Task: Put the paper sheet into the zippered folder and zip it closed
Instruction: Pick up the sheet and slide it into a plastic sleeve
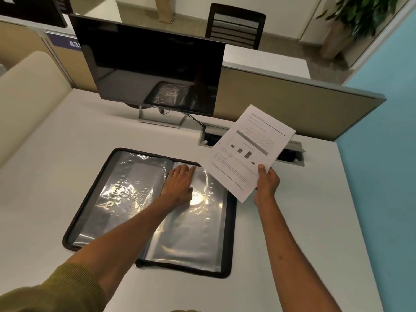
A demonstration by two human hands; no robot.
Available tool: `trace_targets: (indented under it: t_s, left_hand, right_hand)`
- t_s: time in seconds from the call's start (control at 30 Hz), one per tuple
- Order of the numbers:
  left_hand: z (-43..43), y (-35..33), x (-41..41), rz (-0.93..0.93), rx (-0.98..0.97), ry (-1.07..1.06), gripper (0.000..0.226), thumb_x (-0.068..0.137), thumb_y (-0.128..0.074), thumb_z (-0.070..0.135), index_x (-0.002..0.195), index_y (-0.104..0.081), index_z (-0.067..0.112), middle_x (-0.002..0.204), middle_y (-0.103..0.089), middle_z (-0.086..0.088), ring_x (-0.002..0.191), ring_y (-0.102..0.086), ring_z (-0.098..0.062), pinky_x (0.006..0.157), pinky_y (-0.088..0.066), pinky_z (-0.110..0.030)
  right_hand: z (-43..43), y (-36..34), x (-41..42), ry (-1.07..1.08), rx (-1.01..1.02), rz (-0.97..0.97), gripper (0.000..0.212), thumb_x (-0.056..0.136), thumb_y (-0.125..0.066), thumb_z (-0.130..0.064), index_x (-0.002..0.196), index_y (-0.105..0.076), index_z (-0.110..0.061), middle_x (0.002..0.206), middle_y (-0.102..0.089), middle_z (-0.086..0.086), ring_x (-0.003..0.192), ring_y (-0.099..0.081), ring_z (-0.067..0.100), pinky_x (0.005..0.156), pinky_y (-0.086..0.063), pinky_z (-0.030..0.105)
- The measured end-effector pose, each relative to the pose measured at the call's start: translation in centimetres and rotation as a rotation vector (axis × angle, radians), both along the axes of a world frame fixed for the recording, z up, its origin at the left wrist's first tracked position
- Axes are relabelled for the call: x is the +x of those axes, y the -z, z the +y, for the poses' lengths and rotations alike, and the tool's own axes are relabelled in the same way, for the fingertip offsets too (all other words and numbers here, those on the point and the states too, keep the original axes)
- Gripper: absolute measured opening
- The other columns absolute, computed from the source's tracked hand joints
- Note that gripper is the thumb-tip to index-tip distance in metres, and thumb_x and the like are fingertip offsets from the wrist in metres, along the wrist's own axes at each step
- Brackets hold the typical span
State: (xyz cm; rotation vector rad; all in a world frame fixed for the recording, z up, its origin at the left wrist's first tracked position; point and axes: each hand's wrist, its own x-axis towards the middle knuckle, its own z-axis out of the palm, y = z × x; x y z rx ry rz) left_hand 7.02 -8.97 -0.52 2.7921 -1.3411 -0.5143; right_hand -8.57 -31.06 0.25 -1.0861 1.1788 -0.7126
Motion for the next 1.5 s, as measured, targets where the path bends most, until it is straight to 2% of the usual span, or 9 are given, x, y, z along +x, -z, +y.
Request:
trace_targets:
  t_s: [0.1, 0.23, 0.4, 0.6, 0.8, 0.93, 1.2, 1.37, 1.5]
  left_hand:
    - [-0.1, 0.1, 0.7, 0.023, -0.044, -0.014, 0.058, 0.104, -0.057, 0.033, 0.158, -0.041, 0.023, 0.155, -0.042, -0.005, 0.150, -0.039, -0.026, 0.126, -0.034, -0.040]
    - [-0.3, 0.1, 2.1, 0.062, -0.144, -0.011, 0.045, 0.108, -0.055, 0.036, 0.150, -0.050, 0.020, 0.157, -0.047, -0.001, 0.153, -0.040, -0.023, 0.129, -0.030, -0.038]
    - [-0.6, -0.4, 3.9, 0.192, -0.183, -0.012, 0.055, 0.099, -0.069, 0.028, 0.148, -0.048, 0.018, 0.145, -0.060, -0.002, 0.143, -0.051, -0.025, 0.126, -0.033, -0.042]
    - [-1.3, -0.6, 4.9, 0.191, -0.190, 0.001, 0.057, 0.097, -0.071, 0.032, 0.150, -0.053, 0.021, 0.148, -0.050, -0.005, 0.139, -0.051, -0.025, 0.126, -0.033, -0.045]
    - [-1.8, -0.1, 4.9, 0.152, -0.222, 0.084, 0.037, 0.106, -0.061, 0.032, 0.141, -0.060, 0.023, 0.147, -0.057, 0.000, 0.139, -0.053, -0.024, 0.124, -0.035, -0.042]
    - [-1.8, 0.2, 5.0, 0.074, -0.230, 0.143, 0.030, 0.113, -0.048, 0.031, 0.138, -0.065, 0.025, 0.142, -0.065, 0.006, 0.137, -0.056, -0.019, 0.121, -0.038, -0.038]
    - [-1.1, 1.1, 5.2, 0.051, -0.245, 0.185, 0.031, 0.115, -0.045, 0.031, 0.135, -0.068, 0.028, 0.136, -0.067, 0.009, 0.136, -0.057, -0.015, 0.117, -0.039, -0.034]
    - [-1.0, 1.9, 4.9, 0.072, -0.196, 0.186, 0.033, 0.114, -0.046, 0.038, 0.139, -0.066, 0.029, 0.141, -0.063, 0.008, 0.137, -0.056, -0.017, 0.117, -0.039, -0.035]
    - [-0.9, 2.1, 4.4, 0.063, -0.180, 0.159, 0.035, 0.115, -0.044, 0.041, 0.141, -0.065, 0.031, 0.144, -0.061, 0.010, 0.137, -0.056, -0.017, 0.117, -0.040, -0.036]
  right_hand:
    - [0.3, 0.1, 1.1, 0.029, 0.024, -0.021, 0.016, 0.107, -0.061, -0.026, 0.097, -0.071, -0.034, 0.112, -0.076, 0.002, 0.092, -0.073, 0.022, 0.081, -0.063, 0.043]
    - [0.4, -0.4, 2.8, 0.021, 0.017, -0.043, 0.017, 0.106, -0.063, -0.027, 0.096, -0.073, -0.036, 0.104, -0.077, -0.004, 0.089, -0.074, 0.018, 0.074, -0.062, 0.037]
    - [0.1, -0.7, 4.4, 0.006, 0.010, -0.077, 0.016, 0.107, -0.062, -0.024, 0.103, -0.074, -0.032, 0.108, -0.078, -0.002, 0.090, -0.075, 0.019, 0.065, -0.064, 0.032]
    - [-0.2, -1.0, 6.7, -0.030, -0.007, -0.084, 0.014, 0.107, -0.061, -0.024, 0.114, -0.073, -0.023, 0.107, -0.077, -0.002, 0.087, -0.074, 0.015, 0.057, -0.061, 0.024]
    - [-0.1, -1.0, 9.7, 0.012, -0.060, -0.071, 0.027, 0.109, -0.058, -0.024, 0.125, -0.070, -0.007, 0.121, -0.077, 0.011, 0.103, -0.076, 0.031, 0.084, -0.066, 0.050]
    - [0.3, -1.3, 12.2, 0.034, -0.085, -0.054, 0.029, 0.109, -0.057, -0.024, 0.124, -0.069, -0.003, 0.123, -0.076, 0.014, 0.106, -0.076, 0.034, 0.088, -0.065, 0.055]
    - [0.5, -0.5, 14.3, 0.049, -0.065, -0.075, 0.027, 0.109, -0.057, -0.026, 0.120, -0.071, -0.005, 0.117, -0.077, 0.010, 0.091, -0.077, 0.020, 0.084, -0.067, 0.048]
    - [1.7, 0.7, 12.9, 0.129, -0.021, -0.138, 0.027, 0.108, -0.057, -0.026, 0.124, -0.070, -0.008, 0.116, -0.078, 0.008, 0.088, -0.079, 0.019, 0.069, -0.067, 0.036]
    - [2.5, 0.5, 12.3, 0.173, -0.005, -0.206, 0.024, 0.108, -0.059, -0.027, 0.121, -0.072, -0.013, 0.113, -0.079, 0.004, 0.091, -0.080, 0.020, 0.073, -0.068, 0.042]
